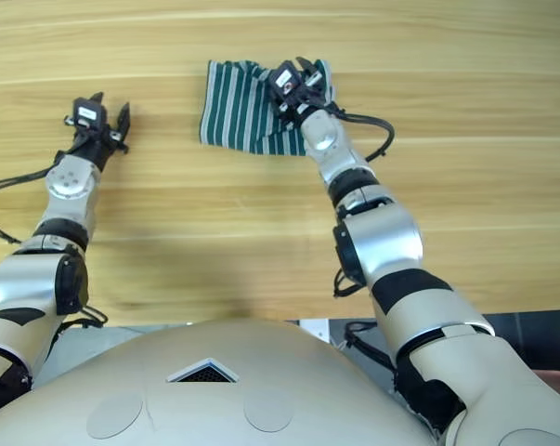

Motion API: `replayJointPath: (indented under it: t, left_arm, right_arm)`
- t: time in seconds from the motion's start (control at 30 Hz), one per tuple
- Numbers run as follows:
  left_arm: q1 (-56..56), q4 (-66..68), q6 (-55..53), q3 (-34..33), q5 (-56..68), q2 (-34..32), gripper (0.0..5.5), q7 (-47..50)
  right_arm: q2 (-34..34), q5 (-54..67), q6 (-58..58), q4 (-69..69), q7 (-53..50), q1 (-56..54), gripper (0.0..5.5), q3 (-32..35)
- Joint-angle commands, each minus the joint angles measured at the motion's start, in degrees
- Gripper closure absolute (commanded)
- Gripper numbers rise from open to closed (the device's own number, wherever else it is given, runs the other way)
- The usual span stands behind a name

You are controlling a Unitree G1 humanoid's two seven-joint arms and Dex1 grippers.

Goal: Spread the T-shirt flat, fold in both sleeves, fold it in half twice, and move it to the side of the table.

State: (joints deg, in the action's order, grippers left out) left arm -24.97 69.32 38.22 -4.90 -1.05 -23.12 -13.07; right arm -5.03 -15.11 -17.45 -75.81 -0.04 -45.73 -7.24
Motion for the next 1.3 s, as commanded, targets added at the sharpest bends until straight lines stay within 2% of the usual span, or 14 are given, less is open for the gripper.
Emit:
replayJointPath:
  t: [0.03, 0.2, 0.27, 0.47, 0.53, 0.6, 0.7, 0.77, 0.87, 0.97, 1.1, 1.17, 1.3]
  left_arm:
    - [6.1, -3.5, 2.3, -3.6, 4.0, 1.6, 3.11, 0.3]
    - [9.8, -9.5, 4.8, -4.3, 5.7, 5.8, 3.11, 0.9]
    - [12.8, -12.3, 5.4, -4.8, 6.2, 6.7, 3.11, 1.4]
    - [22.3, -20.4, 5.9, -6.6, 7.2, 7.6, 3.11, 3.2]
    - [24.7, -22.1, 5.9, -7.7, 8.0, 7.3, 3.11, 3.7]
    - [26.9, -24.6, 6.5, -9.2, 9.7, 7.7, 3.11, 3.5]
    - [30.5, -29.7, 7.5, -10.1, 11.9, 9.2, 3.11, 2.9]
    - [32.6, -33.2, 7.4, -9.8, 12.1, 10.7, 3.11, 3.5]
    - [34.5, -38.5, 5.2, -9.6, 12.7, 12.5, 3.11, 4.5]
    - [35.0, -43.5, 1.1, -10.3, 16.7, 13.8, 3.11, 3.8]
    - [34.0, -47.3, -2.9, -12.0, 18.8, 14.9, 3.11, 5.7]
    - [33.0, -45.5, -2.4, -13.2, 18.5, 15.8, 3.11, 7.1]
    - [33.3, -43.5, -0.7, -11.3, 17.4, 19.1, 3.11, 5.6]
  right_arm:
    - [-8.3, 5.6, 8.5, -2.1, -5.2, -1.0, 1.98, 8.4]
    - [-20.2, 16.7, 15.7, -2.8, -12.1, 3.9, 1.98, 23.9]
    - [-22.7, 18.1, 16.6, -2.8, -14.4, 6.6, 1.98, 26.7]
    - [-24.4, 16.3, 16.7, -2.7, -15.2, 10.5, 1.98, 27.6]
    - [-24.1, 16.3, 13.2, -2.3, -15.6, 9.1, 1.98, 28.1]
    - [-23.5, 13.4, 4.1, -0.8, -18.5, 5.9, 1.98, 25.5]
    - [-19.2, 6.0, -11.0, 2.7, -23.3, 2.0, 1.98, 17.9]
    - [-13.3, 0.6, -18.1, 5.0, -23.6, 0.2, 1.98, 11.2]
    - [-0.6, -7.7, -18.9, 4.6, -18.9, -1.4, 1.98, -0.4]
    - [9.2, -10.9, -14.9, 2.1, -13.8, -1.9, 1.98, -6.2]
    - [16.8, -9.5, -11.8, 0.2, -5.7, 0.4, 1.98, -7.6]
    - [17.9, -6.7, -10.1, -0.2, -1.2, 2.3, 1.98, -6.0]
    - [17.2, -1.3, -5.8, -0.2, 1.1, 2.6, 1.98, -1.7]
